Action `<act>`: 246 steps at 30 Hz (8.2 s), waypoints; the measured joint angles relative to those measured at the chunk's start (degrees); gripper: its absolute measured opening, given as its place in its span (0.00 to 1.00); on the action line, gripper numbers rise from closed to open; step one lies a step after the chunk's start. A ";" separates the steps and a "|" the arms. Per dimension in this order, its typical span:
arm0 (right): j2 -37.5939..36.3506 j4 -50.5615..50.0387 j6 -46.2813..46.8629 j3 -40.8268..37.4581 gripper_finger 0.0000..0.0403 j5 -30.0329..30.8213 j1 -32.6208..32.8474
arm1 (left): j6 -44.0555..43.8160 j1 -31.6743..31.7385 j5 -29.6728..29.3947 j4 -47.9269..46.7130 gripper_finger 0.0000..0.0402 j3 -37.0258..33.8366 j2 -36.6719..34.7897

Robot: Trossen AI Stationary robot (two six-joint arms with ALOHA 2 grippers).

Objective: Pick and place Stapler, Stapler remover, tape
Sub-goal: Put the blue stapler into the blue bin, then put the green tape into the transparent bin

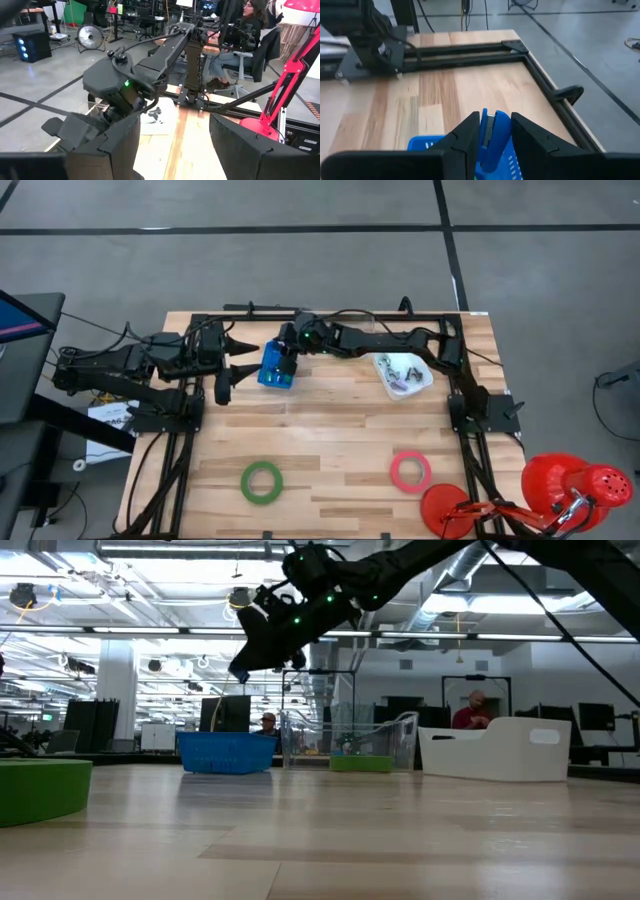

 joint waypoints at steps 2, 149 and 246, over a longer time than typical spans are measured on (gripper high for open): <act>-0.04 0.39 0.44 0.03 0.25 0.00 0.00 | 0.00 0.02 0.00 0.00 0.56 0.00 0.00; -61.96 15.98 16.18 -82.16 0.00 -2.80 21.11 | -2.75 0.00 0.04 2.13 0.56 0.02 0.01; -118.46 0.05 13.01 -98.47 0.00 -2.82 15.02 | -2.76 0.00 0.05 5.44 0.56 0.00 0.00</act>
